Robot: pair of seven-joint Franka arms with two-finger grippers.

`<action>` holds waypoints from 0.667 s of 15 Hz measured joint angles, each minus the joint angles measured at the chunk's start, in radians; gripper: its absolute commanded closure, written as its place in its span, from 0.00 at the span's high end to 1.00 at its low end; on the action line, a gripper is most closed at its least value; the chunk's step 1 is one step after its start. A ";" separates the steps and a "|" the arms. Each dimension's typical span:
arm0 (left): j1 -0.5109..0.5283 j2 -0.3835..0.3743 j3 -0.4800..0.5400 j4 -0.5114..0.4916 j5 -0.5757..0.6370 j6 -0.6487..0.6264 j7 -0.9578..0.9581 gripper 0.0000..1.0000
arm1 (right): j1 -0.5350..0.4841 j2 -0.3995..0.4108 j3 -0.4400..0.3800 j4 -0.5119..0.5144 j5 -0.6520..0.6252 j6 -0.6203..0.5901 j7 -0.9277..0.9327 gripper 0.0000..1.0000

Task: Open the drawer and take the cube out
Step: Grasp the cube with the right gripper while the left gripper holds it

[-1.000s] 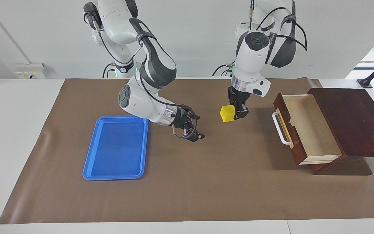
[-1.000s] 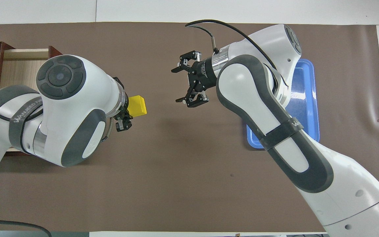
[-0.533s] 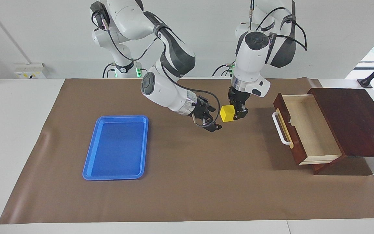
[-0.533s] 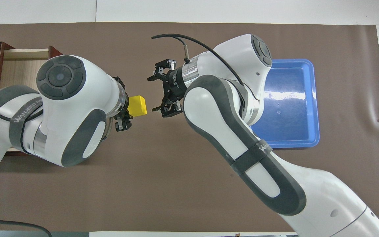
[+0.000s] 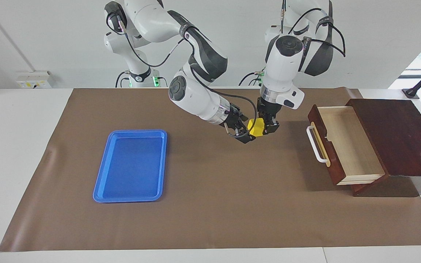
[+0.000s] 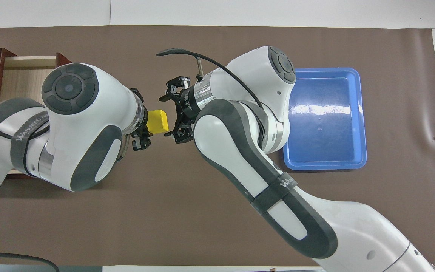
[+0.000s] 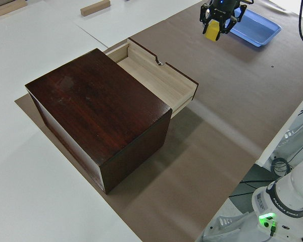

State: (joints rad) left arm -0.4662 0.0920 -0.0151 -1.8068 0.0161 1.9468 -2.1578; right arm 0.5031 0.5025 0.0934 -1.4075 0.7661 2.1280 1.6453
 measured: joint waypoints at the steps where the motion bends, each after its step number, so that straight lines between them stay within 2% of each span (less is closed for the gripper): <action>1: 0.000 0.000 0.000 0.000 0.000 0.000 0.000 0.00 | 0.003 0.000 0.000 0.000 -0.003 0.001 0.006 0.96; 5: 0.000 0.000 0.000 -0.001 0.000 0.000 0.000 0.00 | 0.019 0.000 0.000 0.001 -0.007 0.018 0.022 0.94; 6: 0.000 0.000 0.000 -0.001 0.000 0.000 0.000 0.00 | 0.022 0.000 0.000 0.001 -0.009 0.018 0.025 0.91; 10: 0.000 0.000 0.000 -0.002 0.000 0.000 0.000 0.00 | 0.025 0.000 0.000 0.001 -0.020 0.018 0.038 0.65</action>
State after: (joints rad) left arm -0.4662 0.0920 -0.0149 -1.8092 0.0161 1.9469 -2.1575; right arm 0.5284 0.5025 0.0931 -1.4066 0.7456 2.1463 1.6833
